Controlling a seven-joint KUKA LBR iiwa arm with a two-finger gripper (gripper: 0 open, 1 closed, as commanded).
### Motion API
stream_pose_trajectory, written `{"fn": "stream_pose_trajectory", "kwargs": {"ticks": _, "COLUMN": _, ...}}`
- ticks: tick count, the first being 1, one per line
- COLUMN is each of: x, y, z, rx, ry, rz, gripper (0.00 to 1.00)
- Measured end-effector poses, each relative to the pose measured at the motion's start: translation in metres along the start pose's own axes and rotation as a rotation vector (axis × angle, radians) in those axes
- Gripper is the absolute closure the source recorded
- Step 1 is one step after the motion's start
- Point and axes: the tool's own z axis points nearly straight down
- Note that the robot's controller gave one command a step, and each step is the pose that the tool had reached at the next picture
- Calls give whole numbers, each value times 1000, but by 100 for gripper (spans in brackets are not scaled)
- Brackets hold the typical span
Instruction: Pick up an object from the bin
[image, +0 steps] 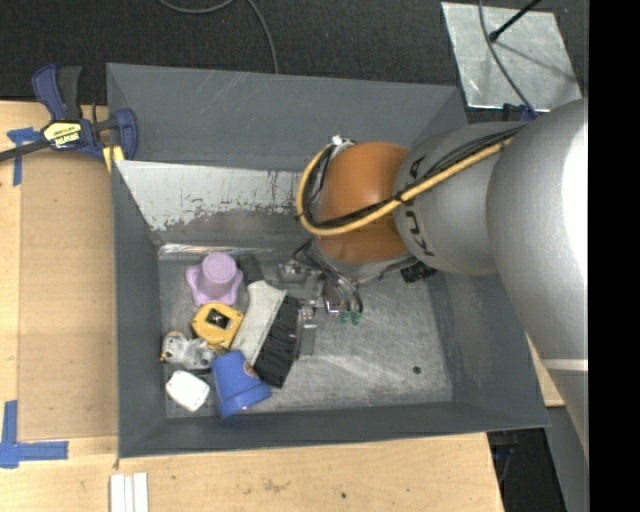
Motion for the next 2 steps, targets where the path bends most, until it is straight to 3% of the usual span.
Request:
{"fn": "stream_pose_trajectory", "kwargs": {"ticks": 1, "x": -10, "y": 17, "z": 0, "rx": -5, "ry": -8, "rz": -17, "gripper": 0}}
{"fn": "stream_pose_trajectory", "kwargs": {"ticks": 2, "x": 12, "y": 69, "z": -2, "rx": -4, "ry": -15, "rz": -164, "gripper": 100}}
